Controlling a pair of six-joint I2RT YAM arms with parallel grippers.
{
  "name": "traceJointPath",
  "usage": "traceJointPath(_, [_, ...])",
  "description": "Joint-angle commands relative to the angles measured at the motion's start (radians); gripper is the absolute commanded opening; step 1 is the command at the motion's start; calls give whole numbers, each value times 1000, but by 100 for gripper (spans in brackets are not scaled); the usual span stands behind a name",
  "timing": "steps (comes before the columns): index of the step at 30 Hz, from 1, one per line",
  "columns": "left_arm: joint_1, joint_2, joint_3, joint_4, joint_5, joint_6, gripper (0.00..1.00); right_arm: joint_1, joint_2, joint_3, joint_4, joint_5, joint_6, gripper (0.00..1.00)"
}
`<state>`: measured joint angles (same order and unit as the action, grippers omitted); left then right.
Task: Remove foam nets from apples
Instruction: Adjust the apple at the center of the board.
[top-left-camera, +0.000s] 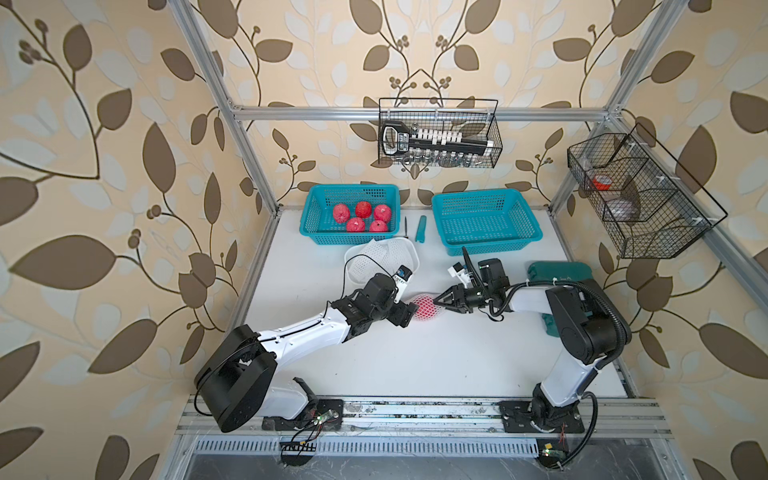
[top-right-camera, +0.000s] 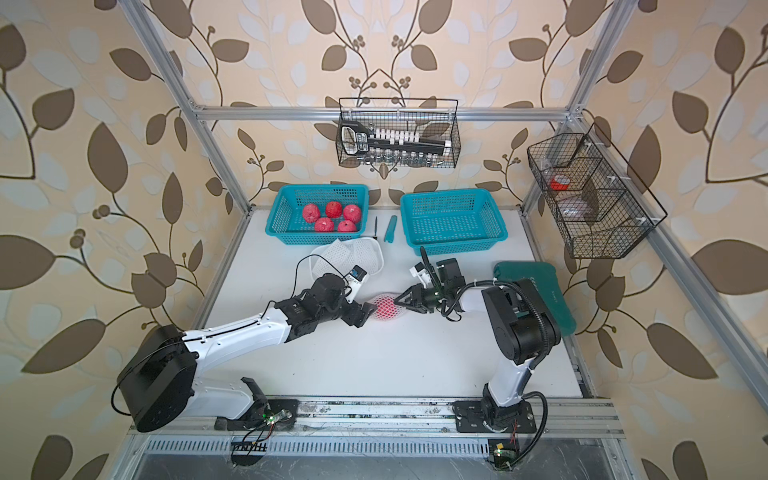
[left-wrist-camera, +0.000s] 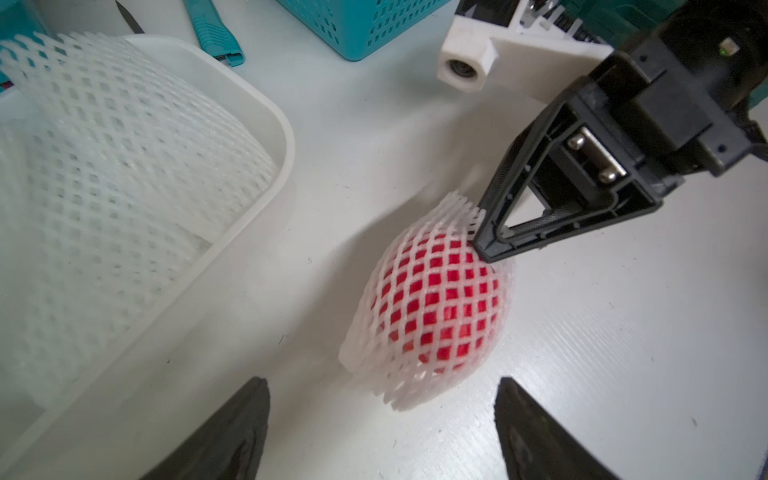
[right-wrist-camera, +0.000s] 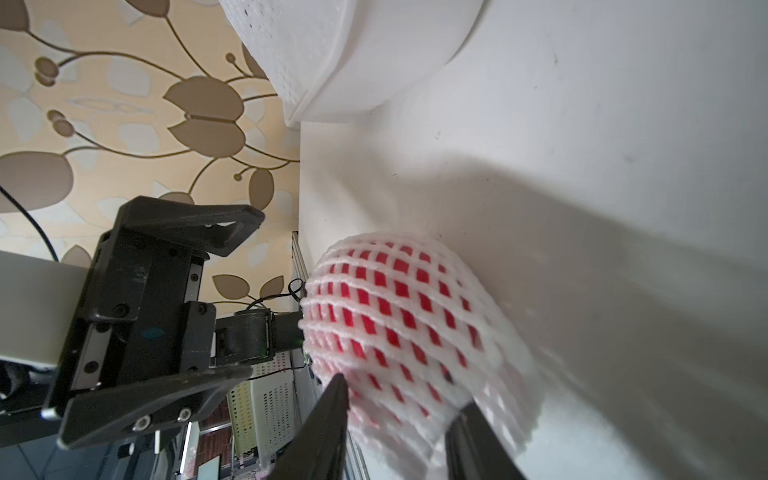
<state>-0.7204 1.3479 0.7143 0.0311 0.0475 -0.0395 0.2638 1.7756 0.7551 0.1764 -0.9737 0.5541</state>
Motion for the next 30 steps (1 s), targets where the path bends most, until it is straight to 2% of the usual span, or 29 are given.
traceJointPath(1, [-3, -35, -6, 26, -28, 5, 86, 3, 7, 6, -3, -29, -13, 23])
traceJointPath(4, [-3, -42, -11, 33, -40, 1, 87, 4, 1, 17, -20, -44, -17, 16])
traceJointPath(6, [-4, -45, -16, 38, -49, 0, 87, 6, -4, 33, -50, -48, -25, 4])
traceJointPath(11, [-3, -59, -30, 67, -79, -2, 88, 22, -67, 78, -185, 1, -89, 0])
traceJointPath(16, [-3, -113, -68, 119, -118, -9, 89, 60, -199, 132, -387, 173, -174, 0])
traceJointPath(20, [-3, -166, -127, 194, -174, -9, 92, 141, -264, 220, -577, 416, -255, 0])
traceJointPath(27, [-3, -146, -114, 185, -220, -3, 93, 314, -240, 373, -772, 715, -328, 0])
traceJointPath(30, [-3, -131, -111, 200, -232, 1, 94, 343, -199, 405, -790, 745, -345, 0])
